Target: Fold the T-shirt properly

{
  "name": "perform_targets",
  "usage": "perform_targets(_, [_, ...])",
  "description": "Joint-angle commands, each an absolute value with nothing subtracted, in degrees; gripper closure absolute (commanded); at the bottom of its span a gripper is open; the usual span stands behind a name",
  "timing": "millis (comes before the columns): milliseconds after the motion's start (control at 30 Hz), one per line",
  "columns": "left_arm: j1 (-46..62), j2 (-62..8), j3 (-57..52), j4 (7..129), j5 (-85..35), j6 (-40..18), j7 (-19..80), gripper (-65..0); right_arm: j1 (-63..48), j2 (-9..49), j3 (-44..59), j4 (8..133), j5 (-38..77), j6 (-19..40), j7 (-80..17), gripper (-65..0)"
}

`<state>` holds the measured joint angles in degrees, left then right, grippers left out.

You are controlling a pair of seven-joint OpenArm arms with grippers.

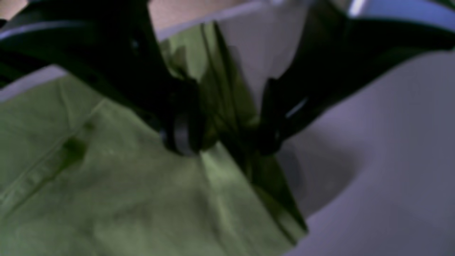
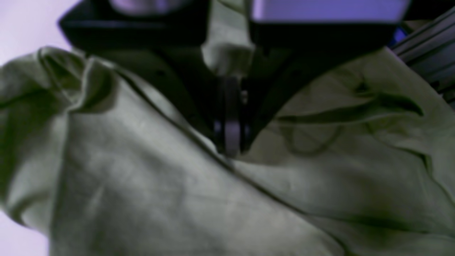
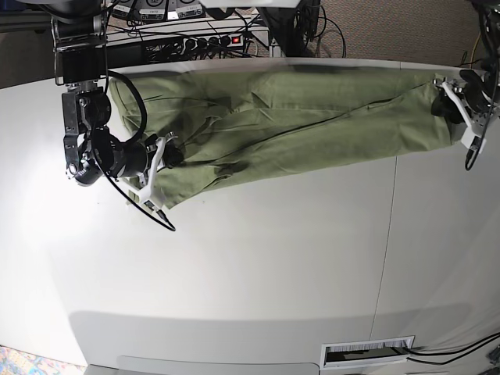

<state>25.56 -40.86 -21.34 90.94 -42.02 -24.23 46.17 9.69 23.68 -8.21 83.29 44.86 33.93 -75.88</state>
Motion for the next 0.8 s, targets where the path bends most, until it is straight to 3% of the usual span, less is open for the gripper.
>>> perform_targets(0, [25.71,-42.52,-22.85,91.24,-42.22,-23.73,46.78,-28.8,10.63,24.60,-7.81,84.07,44.31,33.89,-76.07,0.0])
perform_targets(400, [25.71,-42.52,-28.38,91.11,-46.22,-24.08,44.60,-28.8,10.63,24.60,-7.81,84.05,44.31,33.89,-76.09,0.0])
perform_targets(767, [25.61,-42.54,-28.38,82.74,-58.11,-31.55,46.76,-28.8,10.63,24.60,-7.81,84.05,44.31,33.89,-76.12,0.0])
